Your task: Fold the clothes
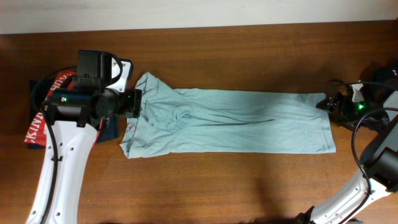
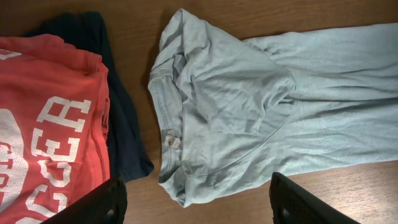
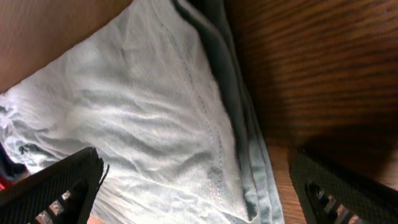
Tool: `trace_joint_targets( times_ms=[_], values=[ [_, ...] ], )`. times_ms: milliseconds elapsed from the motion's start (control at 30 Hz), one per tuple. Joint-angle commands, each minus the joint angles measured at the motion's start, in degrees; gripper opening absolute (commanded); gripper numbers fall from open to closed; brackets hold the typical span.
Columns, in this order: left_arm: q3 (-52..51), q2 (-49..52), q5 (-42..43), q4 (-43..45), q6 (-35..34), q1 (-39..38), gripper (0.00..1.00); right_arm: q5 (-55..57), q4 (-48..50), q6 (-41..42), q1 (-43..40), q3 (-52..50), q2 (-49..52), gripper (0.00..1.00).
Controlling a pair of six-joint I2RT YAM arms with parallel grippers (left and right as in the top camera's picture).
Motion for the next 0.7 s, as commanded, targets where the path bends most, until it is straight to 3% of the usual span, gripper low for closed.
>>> trace_joint_targets(
  times_ms=[0,533,667],
  values=[
    [-0.3,0.0,-0.2,-0.1,0.1,0.1,0.73,4.9,0.6,-1.1,-0.2,-1.7,6.9,0.99],
    [-0.3,0.0,-0.2,-0.1,0.1,0.1,0.73,4.4,-2.9,-7.5,-0.1,-1.9,7.5,1.00],
    [-0.3,0.0,-0.2,0.0,0.1,0.1,0.73,3.5,-5.2,-13.5,0.0,-1.9,7.5,0.99]
  ],
)
